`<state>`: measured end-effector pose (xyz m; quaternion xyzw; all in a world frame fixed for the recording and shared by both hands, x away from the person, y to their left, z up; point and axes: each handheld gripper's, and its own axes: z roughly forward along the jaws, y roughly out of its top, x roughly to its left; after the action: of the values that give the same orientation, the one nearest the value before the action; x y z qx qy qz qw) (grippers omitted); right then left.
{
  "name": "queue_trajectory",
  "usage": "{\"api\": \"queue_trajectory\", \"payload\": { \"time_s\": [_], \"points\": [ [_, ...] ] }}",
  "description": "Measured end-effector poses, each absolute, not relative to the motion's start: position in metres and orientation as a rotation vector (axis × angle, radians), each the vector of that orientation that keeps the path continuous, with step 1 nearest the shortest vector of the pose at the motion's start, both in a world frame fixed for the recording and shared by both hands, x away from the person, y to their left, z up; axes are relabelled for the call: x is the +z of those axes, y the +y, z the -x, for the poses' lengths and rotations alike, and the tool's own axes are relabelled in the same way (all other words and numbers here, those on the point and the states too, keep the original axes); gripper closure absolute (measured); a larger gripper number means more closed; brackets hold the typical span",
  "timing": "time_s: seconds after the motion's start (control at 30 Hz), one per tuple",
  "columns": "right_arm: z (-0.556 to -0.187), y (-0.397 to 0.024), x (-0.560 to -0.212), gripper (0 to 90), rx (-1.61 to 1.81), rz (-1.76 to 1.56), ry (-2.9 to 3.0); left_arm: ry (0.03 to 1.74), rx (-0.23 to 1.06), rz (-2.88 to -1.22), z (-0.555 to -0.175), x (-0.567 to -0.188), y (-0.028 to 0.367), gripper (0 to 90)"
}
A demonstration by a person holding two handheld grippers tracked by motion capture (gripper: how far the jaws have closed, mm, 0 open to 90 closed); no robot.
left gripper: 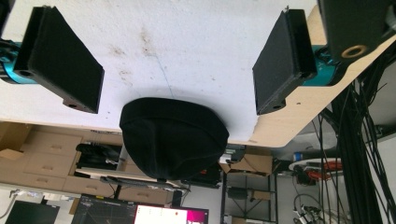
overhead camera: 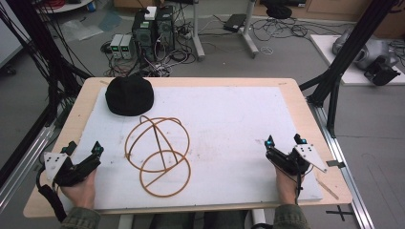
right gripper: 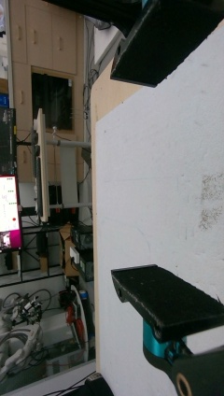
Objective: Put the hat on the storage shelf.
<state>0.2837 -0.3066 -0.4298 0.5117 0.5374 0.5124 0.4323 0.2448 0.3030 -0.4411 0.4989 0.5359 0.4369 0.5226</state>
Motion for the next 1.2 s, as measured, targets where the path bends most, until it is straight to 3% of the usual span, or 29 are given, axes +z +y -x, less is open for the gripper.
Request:
{"api": "queue_trajectory", "payload": {
  "time_s": [1.2],
  "points": [
    [-0.282, -0.314, -0.429, 4.7, 1.307, -1.3, 1.322, 1.204, 0.99, -1.129, -0.246, -0.422, 0.3, 14.8]
  ]
}}
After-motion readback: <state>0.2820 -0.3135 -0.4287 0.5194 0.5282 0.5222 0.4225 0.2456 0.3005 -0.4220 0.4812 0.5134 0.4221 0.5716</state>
